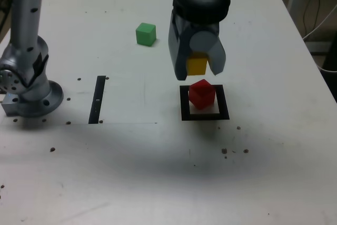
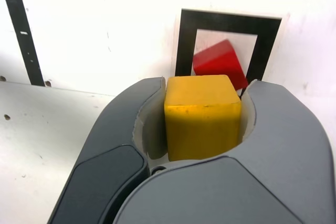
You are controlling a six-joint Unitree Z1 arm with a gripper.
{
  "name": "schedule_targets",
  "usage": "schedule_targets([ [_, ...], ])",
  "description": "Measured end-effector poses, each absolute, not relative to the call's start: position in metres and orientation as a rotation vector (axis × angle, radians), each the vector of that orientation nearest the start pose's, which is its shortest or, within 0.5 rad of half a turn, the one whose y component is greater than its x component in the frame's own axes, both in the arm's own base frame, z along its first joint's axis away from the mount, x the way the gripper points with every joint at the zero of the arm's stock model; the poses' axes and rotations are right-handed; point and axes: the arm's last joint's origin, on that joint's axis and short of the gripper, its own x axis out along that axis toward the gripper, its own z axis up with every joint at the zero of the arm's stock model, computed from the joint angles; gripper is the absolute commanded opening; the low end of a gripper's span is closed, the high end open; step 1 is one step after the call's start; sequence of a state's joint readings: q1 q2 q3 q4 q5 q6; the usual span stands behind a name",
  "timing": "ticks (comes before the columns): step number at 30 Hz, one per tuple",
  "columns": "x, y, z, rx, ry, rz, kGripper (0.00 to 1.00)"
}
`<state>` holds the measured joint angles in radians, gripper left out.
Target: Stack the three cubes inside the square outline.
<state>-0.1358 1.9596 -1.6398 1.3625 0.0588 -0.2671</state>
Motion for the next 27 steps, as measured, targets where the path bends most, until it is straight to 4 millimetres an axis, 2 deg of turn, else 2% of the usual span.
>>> schedule_targets([
  [6, 0.347, -0.051, 0.278, -0.049, 1.655, 0.138, 0.3],
  [15, 0.354, -0.053, 0.27, -0.026, 1.637, 0.11, 0.3],
  [27, 0.359, -0.038, 0.257, -0.028, 1.664, 0.124, 0.3],
])
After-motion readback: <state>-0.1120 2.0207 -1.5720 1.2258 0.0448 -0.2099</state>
